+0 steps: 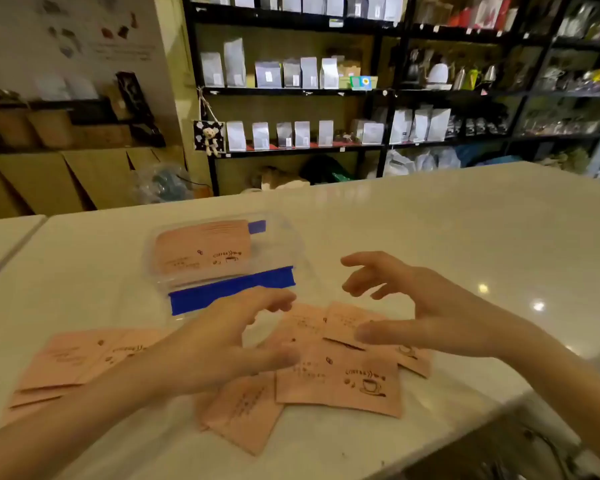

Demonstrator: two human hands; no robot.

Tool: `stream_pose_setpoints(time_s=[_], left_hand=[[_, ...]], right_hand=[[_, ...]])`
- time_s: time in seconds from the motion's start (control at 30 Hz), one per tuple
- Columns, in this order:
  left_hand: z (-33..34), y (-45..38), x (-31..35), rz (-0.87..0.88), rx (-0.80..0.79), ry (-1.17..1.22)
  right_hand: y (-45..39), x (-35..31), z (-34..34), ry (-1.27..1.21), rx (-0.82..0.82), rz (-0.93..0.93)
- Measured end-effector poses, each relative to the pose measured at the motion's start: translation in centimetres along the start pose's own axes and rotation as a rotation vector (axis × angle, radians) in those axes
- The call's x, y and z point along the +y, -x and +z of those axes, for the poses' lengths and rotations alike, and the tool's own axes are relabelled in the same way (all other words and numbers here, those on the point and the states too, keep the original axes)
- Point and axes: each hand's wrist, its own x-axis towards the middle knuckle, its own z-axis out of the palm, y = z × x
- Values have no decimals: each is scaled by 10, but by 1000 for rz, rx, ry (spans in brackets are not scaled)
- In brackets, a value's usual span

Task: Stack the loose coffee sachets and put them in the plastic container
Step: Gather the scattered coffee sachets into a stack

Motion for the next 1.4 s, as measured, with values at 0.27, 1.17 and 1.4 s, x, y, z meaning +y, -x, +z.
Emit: stream_pose_setpoints(time_s=[0.27, 1.17, 1.4], left_hand=[[27, 4, -6, 67, -62, -233], [-1, 15, -9, 54, 171, -118], [-43, 45, -15, 4, 357, -115]], right_hand=[[24, 34, 33, 125, -19, 119], [6, 36, 7, -78, 362, 3], [-44, -19, 12, -156, 296, -241]])
